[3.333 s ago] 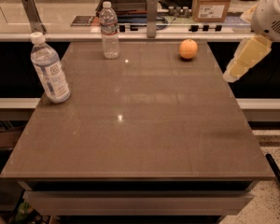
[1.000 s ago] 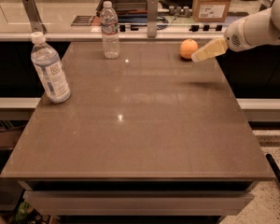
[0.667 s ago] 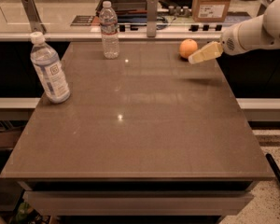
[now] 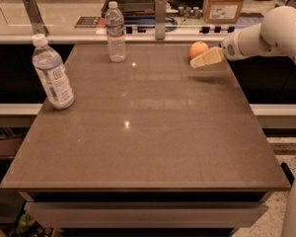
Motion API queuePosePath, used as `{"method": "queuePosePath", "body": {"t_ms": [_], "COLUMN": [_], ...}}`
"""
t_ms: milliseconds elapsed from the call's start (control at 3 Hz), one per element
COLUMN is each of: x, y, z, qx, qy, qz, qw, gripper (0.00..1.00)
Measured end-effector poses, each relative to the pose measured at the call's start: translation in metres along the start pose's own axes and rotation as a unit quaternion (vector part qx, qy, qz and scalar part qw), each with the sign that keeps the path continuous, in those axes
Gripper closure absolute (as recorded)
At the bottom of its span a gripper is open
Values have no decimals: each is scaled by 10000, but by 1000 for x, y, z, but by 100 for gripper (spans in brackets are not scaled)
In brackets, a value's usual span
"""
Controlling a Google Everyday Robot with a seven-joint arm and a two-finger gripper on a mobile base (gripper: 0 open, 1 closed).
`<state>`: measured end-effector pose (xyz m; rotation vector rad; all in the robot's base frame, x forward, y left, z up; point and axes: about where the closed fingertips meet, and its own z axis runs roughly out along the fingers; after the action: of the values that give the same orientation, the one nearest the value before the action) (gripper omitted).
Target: Move orange near blue plastic bottle
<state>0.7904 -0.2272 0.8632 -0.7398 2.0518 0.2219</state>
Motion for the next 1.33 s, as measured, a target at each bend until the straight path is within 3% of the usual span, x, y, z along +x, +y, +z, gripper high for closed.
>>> {"method": "queuePosePath", "body": {"t_ms": [667,1333], "x": [-3,-1], "y": [0,1], "z": [42,60], "qx": [-165,-215], "qy": [-109,-237], "qz": [71,112], "qw": [9998,9994], "gripper": [0,41]}}
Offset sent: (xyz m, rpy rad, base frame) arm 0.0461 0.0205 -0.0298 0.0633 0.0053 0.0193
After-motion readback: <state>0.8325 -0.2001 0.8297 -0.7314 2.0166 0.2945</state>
